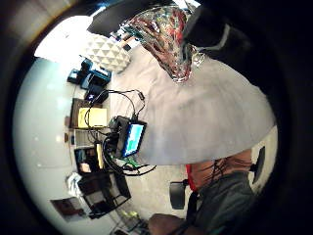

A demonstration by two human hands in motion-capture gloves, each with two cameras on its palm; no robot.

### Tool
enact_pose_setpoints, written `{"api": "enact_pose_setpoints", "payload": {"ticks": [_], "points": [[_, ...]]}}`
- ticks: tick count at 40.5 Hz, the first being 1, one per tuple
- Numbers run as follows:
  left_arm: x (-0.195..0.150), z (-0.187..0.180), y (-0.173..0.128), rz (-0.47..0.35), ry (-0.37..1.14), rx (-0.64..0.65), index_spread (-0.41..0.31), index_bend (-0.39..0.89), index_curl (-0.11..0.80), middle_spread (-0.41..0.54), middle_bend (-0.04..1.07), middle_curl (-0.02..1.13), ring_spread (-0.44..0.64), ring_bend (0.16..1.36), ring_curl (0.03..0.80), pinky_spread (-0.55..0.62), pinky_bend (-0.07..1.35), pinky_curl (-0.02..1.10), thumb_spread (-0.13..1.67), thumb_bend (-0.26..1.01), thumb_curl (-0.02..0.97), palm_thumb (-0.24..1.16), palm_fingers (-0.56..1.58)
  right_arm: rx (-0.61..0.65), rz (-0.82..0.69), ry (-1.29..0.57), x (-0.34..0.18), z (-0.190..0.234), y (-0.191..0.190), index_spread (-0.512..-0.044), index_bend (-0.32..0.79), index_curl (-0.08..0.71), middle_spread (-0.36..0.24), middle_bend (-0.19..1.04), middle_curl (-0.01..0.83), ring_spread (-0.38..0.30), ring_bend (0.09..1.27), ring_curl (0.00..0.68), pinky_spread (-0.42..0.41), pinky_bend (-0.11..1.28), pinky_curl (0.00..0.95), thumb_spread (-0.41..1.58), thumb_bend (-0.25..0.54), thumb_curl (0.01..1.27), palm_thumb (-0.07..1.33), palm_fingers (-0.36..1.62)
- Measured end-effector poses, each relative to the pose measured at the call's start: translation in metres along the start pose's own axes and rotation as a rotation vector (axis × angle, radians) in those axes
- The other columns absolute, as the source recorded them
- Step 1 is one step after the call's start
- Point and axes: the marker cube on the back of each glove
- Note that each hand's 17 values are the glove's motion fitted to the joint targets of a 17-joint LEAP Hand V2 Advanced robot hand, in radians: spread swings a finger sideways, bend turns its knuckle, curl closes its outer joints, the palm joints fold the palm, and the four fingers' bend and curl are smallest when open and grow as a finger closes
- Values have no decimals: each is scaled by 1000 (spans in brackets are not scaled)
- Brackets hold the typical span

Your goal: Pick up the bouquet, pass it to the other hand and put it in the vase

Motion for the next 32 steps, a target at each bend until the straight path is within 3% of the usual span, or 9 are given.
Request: {"api": "enact_pose_setpoints", "payload": {"ticks": [4,12,17,26,30,32], "points": [[0,3,-3,2,0,-7,-35,133,244,183,183,280,267,629,278,401,484,325,1078,-22,227,127,283,-13,20,-23,9,16,-14,-335,128,211,105,222,310,210,323,233,300,611,350,1191,75,327,627,116],[-3,10,-6,-12,10,-17,-35,133,252,184,183,290,267,632,282,401,484,333,1080,-22,236,124,279,-26,31,-3,2,2,-4,-329,129,219,103,211,321,211,325,242,300,619,356,1170,32,340,645,106],[-6,13,-4,-21,13,-33,-35,134,256,185,183,295,268,631,283,402,484,338,1080,-22,240,123,275,-186,66,-8,3,15,7,-324,136,225,99,207,327,211,322,246,301,619,358,1156,9,348,661,107],[-15,17,-6,-32,10,-48,-35,140,267,184,175,299,268,632,286,402,488,344,1081,-22,246,122,269,-309,139,-114,7,34,11,-280,152,247,88,257,349,208,314,248,302,575,345,1182,43,391,794,232],[-18,16,-4,-40,13,-51,-35,139,271,184,175,300,268,632,287,402,488,347,1081,-22,248,121,268,-331,165,-90,10,35,13,-263,208,278,80,250,352,197,300,247,300,525,332,1211,60,409,843,326],[-20,17,-5,-40,17,-50,-35,139,273,184,175,300,268,633,288,402,488,348,1081,-22,249,121,267,-302,150,-89,7,34,12,-260,291,313,68,241,351,189,296,249,298,468,318,1229,72,420,871,425]]}}
